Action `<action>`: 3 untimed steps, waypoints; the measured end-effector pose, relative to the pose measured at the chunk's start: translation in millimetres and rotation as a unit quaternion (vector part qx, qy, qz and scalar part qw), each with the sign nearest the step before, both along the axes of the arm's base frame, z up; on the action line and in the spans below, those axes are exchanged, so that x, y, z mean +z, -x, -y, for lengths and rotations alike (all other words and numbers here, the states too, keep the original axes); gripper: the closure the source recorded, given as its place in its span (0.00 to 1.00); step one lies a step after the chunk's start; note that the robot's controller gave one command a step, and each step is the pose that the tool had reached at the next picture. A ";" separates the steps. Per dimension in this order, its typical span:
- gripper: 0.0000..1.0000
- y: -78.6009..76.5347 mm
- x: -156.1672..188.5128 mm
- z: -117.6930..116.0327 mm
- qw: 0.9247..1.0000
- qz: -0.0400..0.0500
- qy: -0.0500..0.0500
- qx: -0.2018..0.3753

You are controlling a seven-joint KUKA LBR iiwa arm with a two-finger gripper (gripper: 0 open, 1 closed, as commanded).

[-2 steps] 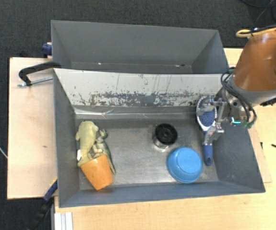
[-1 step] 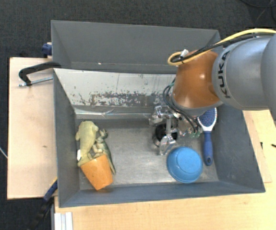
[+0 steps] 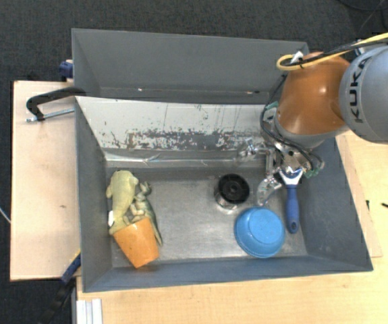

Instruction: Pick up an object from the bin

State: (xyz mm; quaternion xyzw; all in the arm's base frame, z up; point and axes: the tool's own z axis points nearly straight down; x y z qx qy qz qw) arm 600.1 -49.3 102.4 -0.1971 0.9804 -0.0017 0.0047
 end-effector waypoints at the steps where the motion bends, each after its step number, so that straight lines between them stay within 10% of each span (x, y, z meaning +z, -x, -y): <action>1: 0.00 1.6 9.7 -30.2 1.000 -0.001 -0.002 0.015; 3: 0.00 3.6 -26.8 -29.5 0.998 -0.004 -0.002 -0.069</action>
Offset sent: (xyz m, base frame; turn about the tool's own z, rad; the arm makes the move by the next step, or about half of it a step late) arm -0.0034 0.0278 0.0078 -0.0274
